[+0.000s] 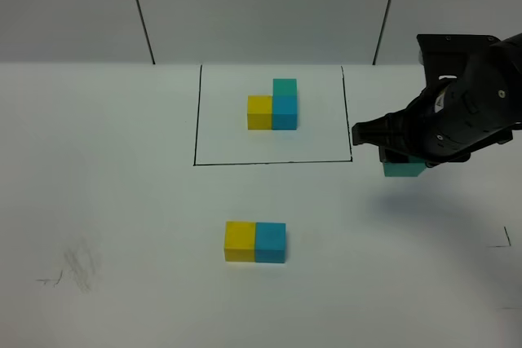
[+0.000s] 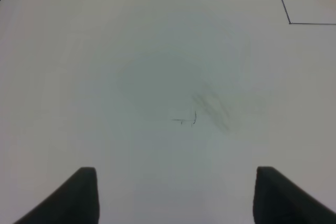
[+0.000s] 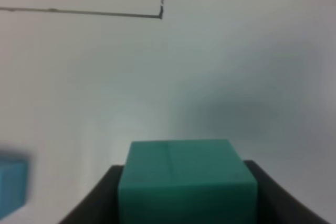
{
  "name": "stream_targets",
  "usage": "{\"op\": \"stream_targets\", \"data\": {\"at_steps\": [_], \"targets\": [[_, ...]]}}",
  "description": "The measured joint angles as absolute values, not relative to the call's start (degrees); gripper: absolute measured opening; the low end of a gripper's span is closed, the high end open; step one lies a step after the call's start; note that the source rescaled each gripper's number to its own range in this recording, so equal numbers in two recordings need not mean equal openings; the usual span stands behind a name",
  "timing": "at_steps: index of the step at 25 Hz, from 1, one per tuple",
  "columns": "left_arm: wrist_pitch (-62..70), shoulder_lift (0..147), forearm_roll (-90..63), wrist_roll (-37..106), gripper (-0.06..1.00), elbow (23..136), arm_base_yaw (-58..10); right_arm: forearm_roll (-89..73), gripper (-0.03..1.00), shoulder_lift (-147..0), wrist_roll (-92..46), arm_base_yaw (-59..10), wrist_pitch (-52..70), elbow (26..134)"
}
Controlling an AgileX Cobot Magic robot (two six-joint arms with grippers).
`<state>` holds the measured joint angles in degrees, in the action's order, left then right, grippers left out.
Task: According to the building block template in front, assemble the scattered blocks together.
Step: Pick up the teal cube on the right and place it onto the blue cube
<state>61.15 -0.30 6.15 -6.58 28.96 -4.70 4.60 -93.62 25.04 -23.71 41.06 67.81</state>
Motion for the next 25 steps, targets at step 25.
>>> {"op": "stream_targets", "data": {"at_steps": [25], "targets": [[61.15,-0.30,6.15,-6.58,0.42,28.96,-4.70,13.65,0.01,-115.04,50.67,-40.35,52.66,90.20]]}}
